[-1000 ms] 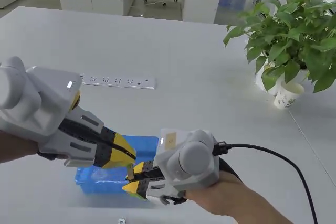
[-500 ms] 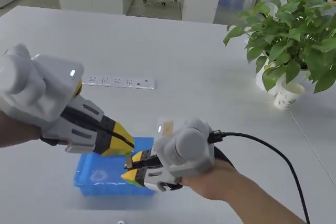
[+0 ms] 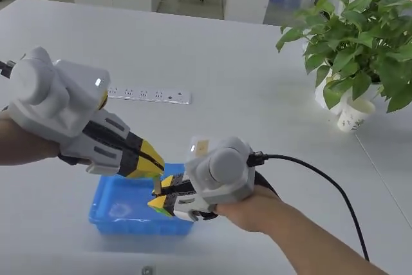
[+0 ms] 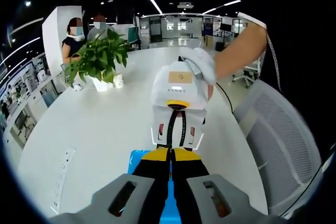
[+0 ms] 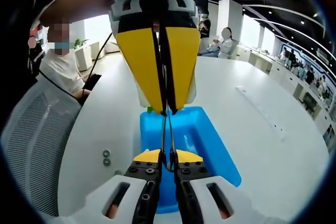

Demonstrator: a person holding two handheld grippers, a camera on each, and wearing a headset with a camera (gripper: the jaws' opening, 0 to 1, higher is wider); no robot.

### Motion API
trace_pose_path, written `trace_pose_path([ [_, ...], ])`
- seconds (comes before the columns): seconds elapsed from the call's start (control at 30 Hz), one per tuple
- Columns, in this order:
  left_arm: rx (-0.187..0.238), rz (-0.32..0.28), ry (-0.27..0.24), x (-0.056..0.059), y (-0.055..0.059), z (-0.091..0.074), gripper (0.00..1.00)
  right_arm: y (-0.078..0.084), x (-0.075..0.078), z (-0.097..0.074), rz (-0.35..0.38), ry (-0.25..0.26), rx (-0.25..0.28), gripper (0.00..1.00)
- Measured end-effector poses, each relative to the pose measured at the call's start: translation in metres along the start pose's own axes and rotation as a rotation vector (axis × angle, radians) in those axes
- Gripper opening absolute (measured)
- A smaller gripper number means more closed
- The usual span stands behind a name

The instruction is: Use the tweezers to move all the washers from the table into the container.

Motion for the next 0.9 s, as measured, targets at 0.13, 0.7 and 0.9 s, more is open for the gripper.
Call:
trace_pose_path([
  [0.13,-0.004,-0.011,0.002,-0.004,0.006,0.004,0.03,0.005,0.004,0.005,0.006,-0.002,-0.014,0.09],
  [0.7,-0.026,-0.052,0.014,-0.012,0.029,0.016,0.03,0.02,0.012,0.024,0.019,-0.035,-0.082,0.1],
  [0.9,-0.017,-0.066,0.015,-0.013,0.034,0.019,0.03,0.023,0.014,0.026,0.008,-0.041,-0.103,0.1],
])
Point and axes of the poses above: the centre of the closed fingertips' face, and the gripper's own axes: z roughly forward along the fingers, x roughly to its right, y roughly out of its underside, the point moved 8 cm from there along -z, roughly backward along the fingers, and after that the axes turned 3 degrees about -y, right-handed, at the moved point
